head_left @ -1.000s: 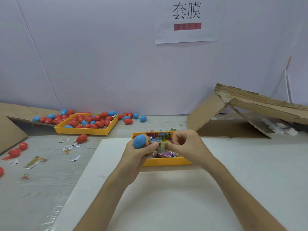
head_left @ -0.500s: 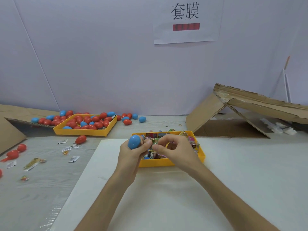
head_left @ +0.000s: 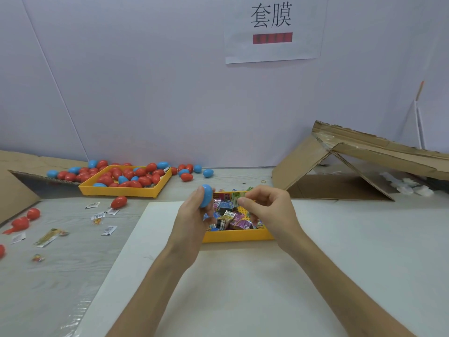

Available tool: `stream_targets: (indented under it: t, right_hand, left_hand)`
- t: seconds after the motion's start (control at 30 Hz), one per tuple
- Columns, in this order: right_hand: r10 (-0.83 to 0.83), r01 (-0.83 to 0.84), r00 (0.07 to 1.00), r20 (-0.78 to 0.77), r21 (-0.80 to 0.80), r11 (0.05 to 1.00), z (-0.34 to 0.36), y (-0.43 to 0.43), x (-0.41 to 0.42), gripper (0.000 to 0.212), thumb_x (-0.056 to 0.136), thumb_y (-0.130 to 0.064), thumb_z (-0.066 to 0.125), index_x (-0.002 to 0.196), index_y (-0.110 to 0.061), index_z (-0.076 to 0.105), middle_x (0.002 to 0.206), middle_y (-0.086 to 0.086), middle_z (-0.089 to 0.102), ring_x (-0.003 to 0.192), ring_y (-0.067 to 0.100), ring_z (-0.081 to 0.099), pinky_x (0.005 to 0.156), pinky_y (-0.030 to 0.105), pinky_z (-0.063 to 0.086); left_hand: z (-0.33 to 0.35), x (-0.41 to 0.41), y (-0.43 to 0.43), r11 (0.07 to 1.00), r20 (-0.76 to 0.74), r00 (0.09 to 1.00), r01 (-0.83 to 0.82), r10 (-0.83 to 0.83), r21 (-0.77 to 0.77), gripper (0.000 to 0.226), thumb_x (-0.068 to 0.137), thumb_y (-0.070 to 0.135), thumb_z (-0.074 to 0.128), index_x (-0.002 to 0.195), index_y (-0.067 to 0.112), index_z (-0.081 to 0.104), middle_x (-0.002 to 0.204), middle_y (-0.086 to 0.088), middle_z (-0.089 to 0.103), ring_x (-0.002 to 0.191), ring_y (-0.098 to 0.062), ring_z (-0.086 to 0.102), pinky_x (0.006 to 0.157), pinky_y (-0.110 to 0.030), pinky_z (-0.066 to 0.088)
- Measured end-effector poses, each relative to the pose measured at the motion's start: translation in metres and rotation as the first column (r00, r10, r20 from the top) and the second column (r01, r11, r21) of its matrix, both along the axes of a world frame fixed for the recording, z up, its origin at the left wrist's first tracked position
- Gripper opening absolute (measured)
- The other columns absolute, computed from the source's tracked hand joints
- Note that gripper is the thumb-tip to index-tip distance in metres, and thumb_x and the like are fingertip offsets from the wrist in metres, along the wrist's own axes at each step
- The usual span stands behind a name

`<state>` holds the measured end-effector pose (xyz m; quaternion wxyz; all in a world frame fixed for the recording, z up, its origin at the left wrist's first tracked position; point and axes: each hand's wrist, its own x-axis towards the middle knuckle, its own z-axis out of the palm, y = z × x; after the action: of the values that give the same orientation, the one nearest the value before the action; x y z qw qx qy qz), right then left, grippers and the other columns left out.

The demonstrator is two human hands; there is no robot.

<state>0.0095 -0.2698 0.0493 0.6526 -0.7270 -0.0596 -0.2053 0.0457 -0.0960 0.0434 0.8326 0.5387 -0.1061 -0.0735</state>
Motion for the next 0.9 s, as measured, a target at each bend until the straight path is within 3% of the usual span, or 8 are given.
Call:
stream_targets:
  t: [0.17,0.27,0.37,0.47,0.67,0.9]
  right_hand:
    - [0.055,-0.055,0.998,0.002,0.155,0.986,0.000,0.003,0.001,0.004,0.089,0.002,0.071,0.088,-0.002,0.069,0.068,0.006,0.072,0.059,0.019,0.070,0.059,0.025,0.057]
    - [0.028,-0.031,0.999,0.020,0.167,0.985,0.000,0.002,0.002,0.012,0.091,0.004,0.066,0.096,-0.004,0.072,0.078,0.005,0.076,0.068,0.018,0.073,0.064,0.022,0.057]
    - [-0.012,0.007,0.999,0.039,0.130,0.991,0.002,0.001,0.002,0.030,0.094,0.008,0.059,0.090,-0.016,0.075,0.080,0.000,0.077,0.076,0.015,0.074,0.069,0.021,0.057]
    - [-0.036,0.026,0.996,0.086,0.106,0.994,0.003,0.000,0.002,0.042,0.093,0.015,0.051,0.088,-0.018,0.076,0.080,-0.005,0.077,0.077,0.013,0.074,0.070,0.018,0.056]
    - [-0.017,0.012,0.979,0.204,0.021,1.000,0.004,0.002,-0.001,0.047,0.092,0.020,0.049,0.094,-0.018,0.077,0.102,0.004,0.075,0.094,0.020,0.073,0.083,0.028,0.059]
    - [0.010,0.017,0.972,0.235,-0.113,0.993,0.003,0.002,-0.001,0.049,0.091,0.018,0.052,0.097,-0.024,0.077,0.100,-0.004,0.070,0.097,0.013,0.066,0.082,0.026,0.053]
  left_hand:
    - [-0.001,-0.001,0.002,1.000,0.065,0.998,0.020,-0.021,0.014,0.032,0.090,0.034,0.060,0.115,0.015,0.067,0.107,-0.010,0.071,0.093,-0.014,0.067,0.076,-0.027,0.052]
    - [-0.001,-0.002,0.003,0.998,0.070,0.997,0.032,-0.029,-0.045,0.028,0.094,0.018,0.060,0.122,0.013,0.063,0.114,-0.014,0.074,0.099,-0.019,0.073,0.078,-0.025,0.058]
    - [-0.002,-0.002,0.003,0.999,0.117,0.993,0.022,-0.018,-0.039,0.030,0.097,0.010,0.058,0.127,0.013,0.060,0.115,-0.017,0.073,0.106,-0.026,0.072,0.086,-0.028,0.059]
    - [-0.003,-0.003,0.002,1.000,0.150,0.989,0.006,-0.006,-0.003,0.027,0.096,0.007,0.059,0.122,0.013,0.064,0.116,-0.014,0.073,0.106,-0.027,0.072,0.088,-0.031,0.059]
    - [-0.008,-0.003,-0.001,0.990,0.213,0.977,-0.056,0.028,0.127,0.024,0.094,0.010,0.066,0.116,0.021,0.068,0.106,-0.002,0.076,0.098,-0.020,0.072,0.076,-0.024,0.057]
    - [-0.010,0.000,-0.001,0.990,0.228,0.973,-0.057,0.025,0.131,0.027,0.091,0.010,0.070,0.115,0.022,0.069,0.107,-0.004,0.075,0.101,-0.024,0.072,0.077,-0.024,0.057]
